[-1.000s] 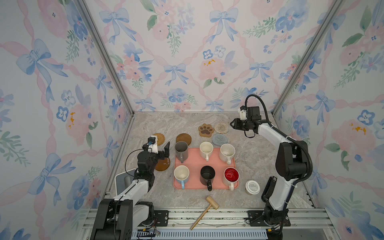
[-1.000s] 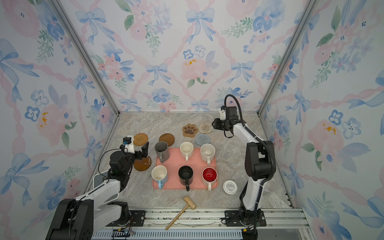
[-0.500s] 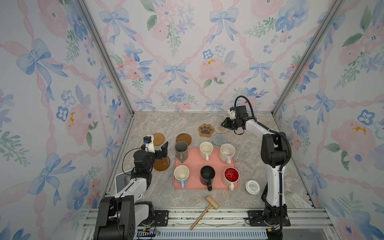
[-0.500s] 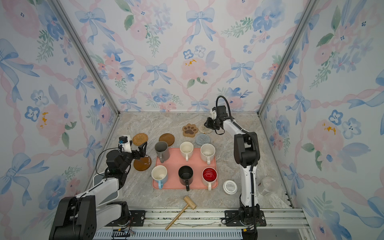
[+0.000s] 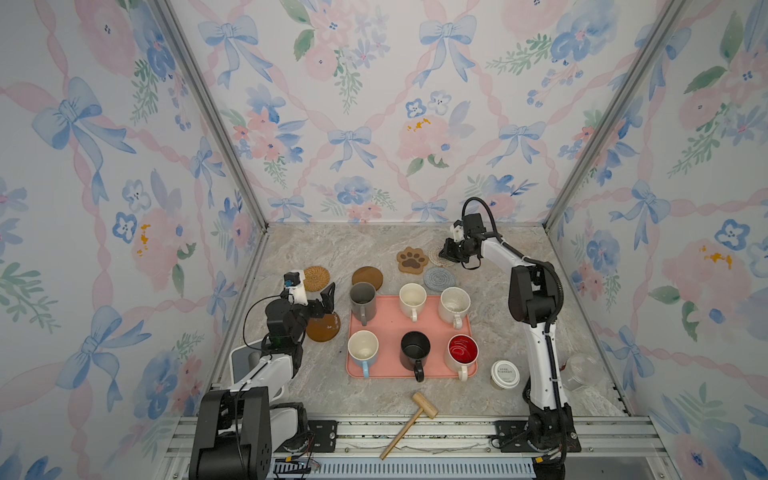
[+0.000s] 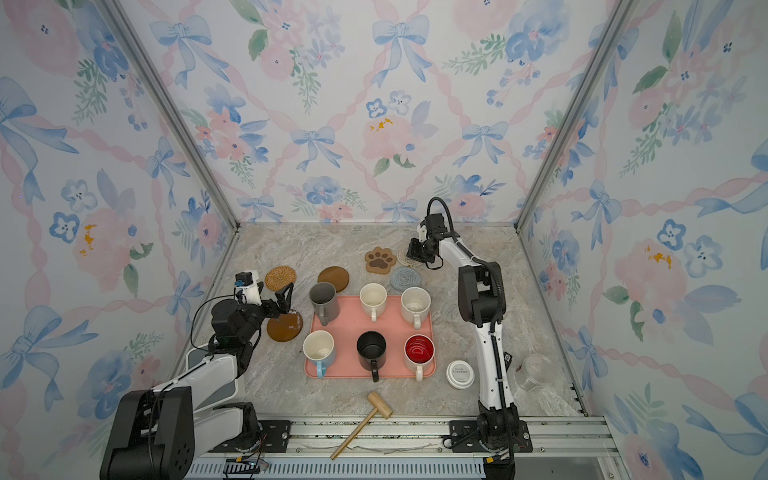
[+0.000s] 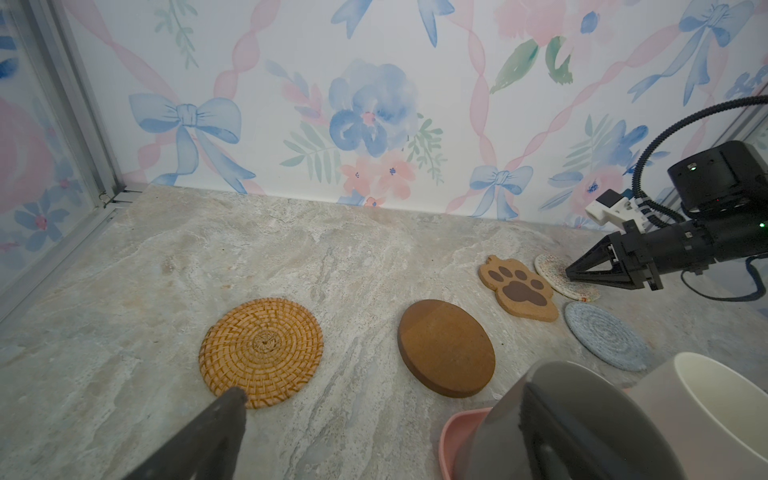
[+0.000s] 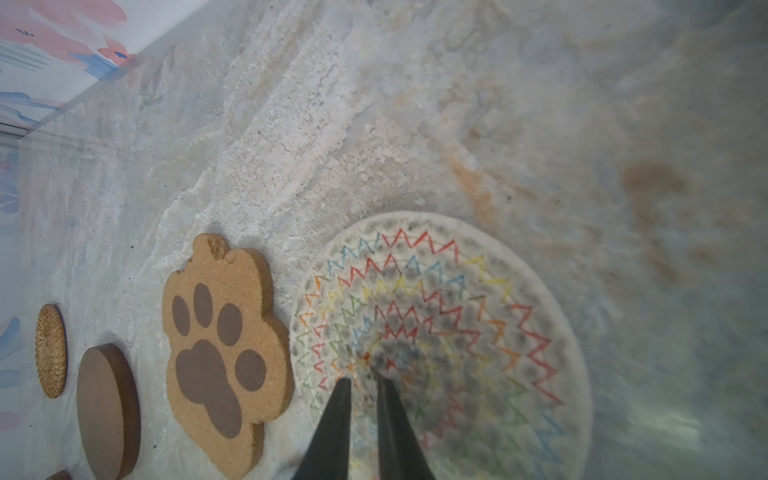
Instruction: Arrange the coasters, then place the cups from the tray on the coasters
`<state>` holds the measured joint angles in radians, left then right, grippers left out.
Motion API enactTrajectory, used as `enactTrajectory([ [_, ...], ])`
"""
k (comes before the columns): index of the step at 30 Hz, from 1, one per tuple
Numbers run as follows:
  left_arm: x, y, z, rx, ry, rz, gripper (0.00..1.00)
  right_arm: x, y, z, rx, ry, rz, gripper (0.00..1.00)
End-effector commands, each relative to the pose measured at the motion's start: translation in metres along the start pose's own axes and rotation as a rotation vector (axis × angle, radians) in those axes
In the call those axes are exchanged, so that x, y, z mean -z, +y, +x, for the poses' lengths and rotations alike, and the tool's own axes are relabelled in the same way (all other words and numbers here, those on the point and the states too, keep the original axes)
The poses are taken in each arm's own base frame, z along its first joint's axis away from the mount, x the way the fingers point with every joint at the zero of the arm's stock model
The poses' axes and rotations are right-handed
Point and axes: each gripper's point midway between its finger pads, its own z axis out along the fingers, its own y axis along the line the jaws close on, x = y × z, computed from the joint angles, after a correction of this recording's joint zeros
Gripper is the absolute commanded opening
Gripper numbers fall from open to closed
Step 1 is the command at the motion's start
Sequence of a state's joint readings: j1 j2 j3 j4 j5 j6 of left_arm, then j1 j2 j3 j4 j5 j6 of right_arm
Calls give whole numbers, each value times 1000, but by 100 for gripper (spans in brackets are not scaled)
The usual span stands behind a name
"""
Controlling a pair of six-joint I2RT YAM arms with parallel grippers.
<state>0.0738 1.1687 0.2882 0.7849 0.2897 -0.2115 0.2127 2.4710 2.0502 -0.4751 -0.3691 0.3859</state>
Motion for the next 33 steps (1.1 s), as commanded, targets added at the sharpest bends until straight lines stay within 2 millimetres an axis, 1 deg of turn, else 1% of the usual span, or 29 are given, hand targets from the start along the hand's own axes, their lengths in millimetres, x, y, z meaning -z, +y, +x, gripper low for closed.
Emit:
enactTrajectory([
  [1,-2,1,-7,11,-23,4,98,-7,-13,12,-23,50,80,16],
  [5,-2,3,-7,12,-22,-3,98,-6,-29,20,-31,84,153,14],
  [8,-1,4,-7,14,-23,-9,98,-1,-40,24,-40,97,196,12],
  [18,0,4,-8,19,-33,-13,98,32,-66,31,-56,103,289,10],
  [25,1,5,-8,23,-38,-17,98,50,-86,48,-60,144,362,8],
  [33,3,8,-9,27,-42,-30,98,76,-105,66,-76,160,427,6],
])
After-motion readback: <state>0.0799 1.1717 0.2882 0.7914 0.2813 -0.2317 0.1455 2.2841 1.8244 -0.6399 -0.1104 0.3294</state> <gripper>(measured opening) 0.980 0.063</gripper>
